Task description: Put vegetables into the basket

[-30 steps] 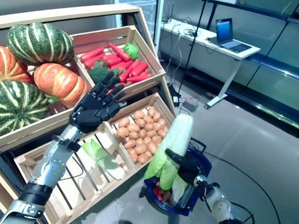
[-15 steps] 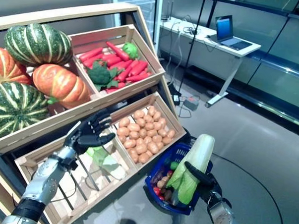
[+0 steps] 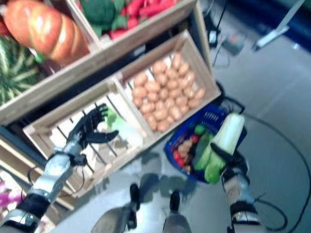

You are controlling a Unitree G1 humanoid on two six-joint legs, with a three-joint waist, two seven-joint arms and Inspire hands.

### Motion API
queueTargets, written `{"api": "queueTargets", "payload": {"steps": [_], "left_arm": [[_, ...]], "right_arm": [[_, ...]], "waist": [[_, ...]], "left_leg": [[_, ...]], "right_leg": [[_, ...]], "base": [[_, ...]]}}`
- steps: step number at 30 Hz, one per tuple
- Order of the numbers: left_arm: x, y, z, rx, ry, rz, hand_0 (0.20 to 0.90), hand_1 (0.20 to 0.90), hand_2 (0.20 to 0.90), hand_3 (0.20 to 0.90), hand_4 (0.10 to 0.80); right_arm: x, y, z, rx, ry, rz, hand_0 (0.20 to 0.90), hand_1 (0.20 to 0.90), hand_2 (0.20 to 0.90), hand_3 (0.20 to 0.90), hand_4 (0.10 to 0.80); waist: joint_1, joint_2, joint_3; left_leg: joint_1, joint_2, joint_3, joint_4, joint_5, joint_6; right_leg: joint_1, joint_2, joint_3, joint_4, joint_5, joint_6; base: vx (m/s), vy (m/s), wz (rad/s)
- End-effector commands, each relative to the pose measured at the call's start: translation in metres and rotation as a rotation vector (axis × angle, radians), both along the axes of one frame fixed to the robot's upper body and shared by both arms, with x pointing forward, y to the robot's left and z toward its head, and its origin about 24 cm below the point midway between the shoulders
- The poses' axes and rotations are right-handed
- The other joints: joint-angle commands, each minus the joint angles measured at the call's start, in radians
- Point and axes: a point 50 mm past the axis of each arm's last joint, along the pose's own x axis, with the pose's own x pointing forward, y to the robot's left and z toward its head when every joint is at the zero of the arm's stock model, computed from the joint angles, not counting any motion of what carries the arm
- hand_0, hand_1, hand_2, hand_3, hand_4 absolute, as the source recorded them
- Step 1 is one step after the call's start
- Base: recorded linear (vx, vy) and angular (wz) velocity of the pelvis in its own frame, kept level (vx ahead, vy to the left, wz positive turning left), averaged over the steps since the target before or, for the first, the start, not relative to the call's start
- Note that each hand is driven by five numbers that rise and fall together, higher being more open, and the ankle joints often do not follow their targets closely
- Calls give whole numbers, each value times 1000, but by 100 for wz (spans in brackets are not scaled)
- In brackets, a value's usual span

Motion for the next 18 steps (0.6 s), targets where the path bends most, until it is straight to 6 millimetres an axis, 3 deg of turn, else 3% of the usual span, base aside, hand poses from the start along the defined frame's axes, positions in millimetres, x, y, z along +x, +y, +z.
{"api": "queueTargets", "payload": {"steps": [1,6,15,17,18], "left_arm": [[18,0,78,52,-382,44,900,900,900,900,800],[23,-7,90,77,-407,59,900,900,900,900,800],[21,-23,114,99,-551,47,900,900,900,900,800],[19,-24,120,117,-592,77,900,900,900,900,800],[19,-24,121,117,-594,80,900,900,900,900,800]], "right_arm": [[29,-27,76,-87,-281,-116,300,300,300,300,400],[36,-32,95,-98,-321,-144,300,300,300,300,400],[45,-40,125,-124,-360,-153,300,300,300,300,400],[46,-44,134,-175,-362,-167,900,900,900,900,800],[46,-44,135,-185,-363,-172,900,900,900,900,800]], "waist": [[11,-13,57],[8,-7,92],[2,7,92],[4,10,92],[4,10,92]], "left_leg": [[-87,-14,-17,329,-256,-44],[-229,-14,-36,530,-328,-29],[-449,19,-1,817,-441,9],[-475,32,22,871,-467,22],[-482,33,23,880,-471,23]], "right_leg": [[-128,-4,-75,271,-133,-96],[-274,-30,-82,487,-199,-105],[-509,-107,-99,809,-306,-131],[-548,-131,-105,875,-332,-138],[-554,-133,-105,885,-336,-138]], "base": [[-174,-53,0],[-103,-44,-2],[-47,-7,4],[-7,11,-8],[0,0,0]]}}
